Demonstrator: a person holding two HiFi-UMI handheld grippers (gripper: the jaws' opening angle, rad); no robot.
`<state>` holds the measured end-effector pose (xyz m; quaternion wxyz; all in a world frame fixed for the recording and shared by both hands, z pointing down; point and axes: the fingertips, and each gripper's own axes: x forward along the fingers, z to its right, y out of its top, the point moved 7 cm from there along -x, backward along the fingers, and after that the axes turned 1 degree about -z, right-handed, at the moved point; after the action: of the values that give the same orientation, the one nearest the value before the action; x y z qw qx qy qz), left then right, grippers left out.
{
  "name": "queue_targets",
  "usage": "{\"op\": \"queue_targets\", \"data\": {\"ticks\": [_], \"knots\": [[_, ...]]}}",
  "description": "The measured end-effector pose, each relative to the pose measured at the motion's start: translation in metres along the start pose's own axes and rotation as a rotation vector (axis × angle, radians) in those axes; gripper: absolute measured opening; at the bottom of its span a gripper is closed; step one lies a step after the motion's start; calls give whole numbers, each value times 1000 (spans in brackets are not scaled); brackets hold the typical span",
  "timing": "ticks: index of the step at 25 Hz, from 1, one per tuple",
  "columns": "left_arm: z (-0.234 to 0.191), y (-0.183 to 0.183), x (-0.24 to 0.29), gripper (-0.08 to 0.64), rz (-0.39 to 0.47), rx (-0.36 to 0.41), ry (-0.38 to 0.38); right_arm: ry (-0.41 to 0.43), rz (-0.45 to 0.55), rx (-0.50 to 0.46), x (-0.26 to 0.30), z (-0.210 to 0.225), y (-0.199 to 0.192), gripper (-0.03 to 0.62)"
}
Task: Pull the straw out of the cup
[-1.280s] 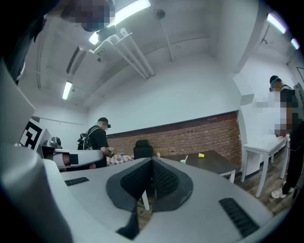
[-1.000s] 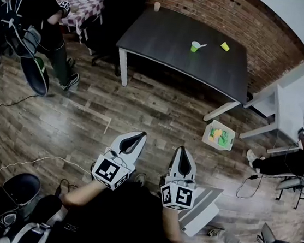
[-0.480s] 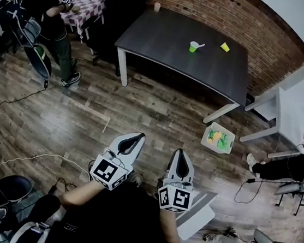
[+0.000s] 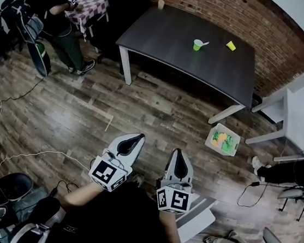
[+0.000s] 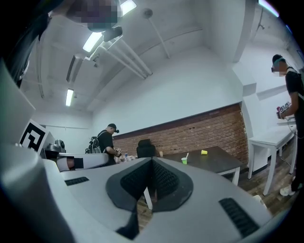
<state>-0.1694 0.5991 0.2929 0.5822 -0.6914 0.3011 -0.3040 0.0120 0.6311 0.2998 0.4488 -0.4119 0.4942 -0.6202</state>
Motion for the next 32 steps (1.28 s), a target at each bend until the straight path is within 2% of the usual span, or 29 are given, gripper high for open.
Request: {"op": "queue_targets", "data": {"ticks": [7,17,32], "knots": [[-40,2,57,3,11,3,16,-43,22,12,51,24,6,2],[-122,41,157,3,48,0,-60,-91,28,-29,171,41,34,2],[-231,70,272,3,24,-3,-137,-157,22,-28,321,60,49,2]]}}
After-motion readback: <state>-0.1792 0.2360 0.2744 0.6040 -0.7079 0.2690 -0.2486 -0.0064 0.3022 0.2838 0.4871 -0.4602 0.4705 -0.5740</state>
